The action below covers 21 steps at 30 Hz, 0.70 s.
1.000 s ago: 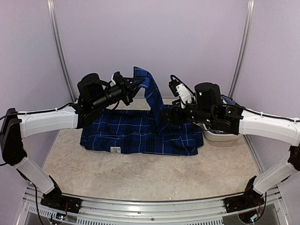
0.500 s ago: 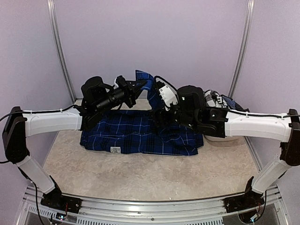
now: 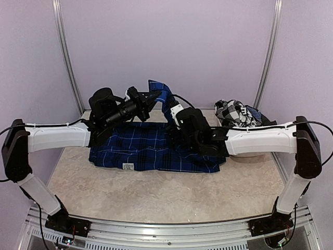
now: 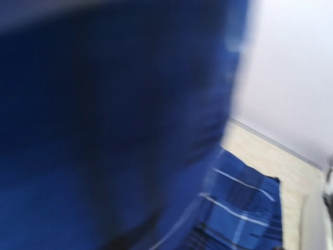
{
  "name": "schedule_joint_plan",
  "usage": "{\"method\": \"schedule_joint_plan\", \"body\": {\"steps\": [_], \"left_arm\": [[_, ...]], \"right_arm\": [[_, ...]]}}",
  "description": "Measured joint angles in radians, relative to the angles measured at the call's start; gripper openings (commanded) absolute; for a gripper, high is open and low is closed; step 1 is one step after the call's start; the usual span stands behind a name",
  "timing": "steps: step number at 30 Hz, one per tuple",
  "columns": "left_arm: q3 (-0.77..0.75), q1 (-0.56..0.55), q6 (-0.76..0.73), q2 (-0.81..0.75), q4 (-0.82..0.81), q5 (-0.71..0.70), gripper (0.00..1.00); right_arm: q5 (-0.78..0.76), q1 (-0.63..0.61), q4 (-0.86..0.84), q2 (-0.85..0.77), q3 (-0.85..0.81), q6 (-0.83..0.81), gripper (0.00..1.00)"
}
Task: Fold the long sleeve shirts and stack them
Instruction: Adjust the 1/3-folded tank top at the center of the board.
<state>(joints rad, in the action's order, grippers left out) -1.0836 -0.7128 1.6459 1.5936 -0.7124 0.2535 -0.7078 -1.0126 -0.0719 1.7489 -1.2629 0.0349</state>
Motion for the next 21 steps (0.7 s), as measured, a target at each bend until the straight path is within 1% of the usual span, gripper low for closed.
{"method": "schedule_joint_plan", "body": {"steps": [3,6,12,21], "left_arm": [[0.041,0.017,0.000,-0.023,-0.001,0.000,0.00],[0.071,0.046,0.000,-0.045,-0.003,-0.005,0.00],[0.118,0.094,-0.005,-0.077,-0.006,-0.023,0.00],[0.122,0.106,-0.013,-0.055,-0.021,-0.017,0.00]], "right_arm": [[-0.021,0.040,0.012,0.004,0.000,0.007,0.81],[-0.023,0.115,0.018,0.003,-0.003,0.003,0.81],[0.002,0.243,0.041,0.003,-0.035,-0.056,0.83],[0.056,0.338,0.089,0.035,-0.128,-0.127,0.85]]}}
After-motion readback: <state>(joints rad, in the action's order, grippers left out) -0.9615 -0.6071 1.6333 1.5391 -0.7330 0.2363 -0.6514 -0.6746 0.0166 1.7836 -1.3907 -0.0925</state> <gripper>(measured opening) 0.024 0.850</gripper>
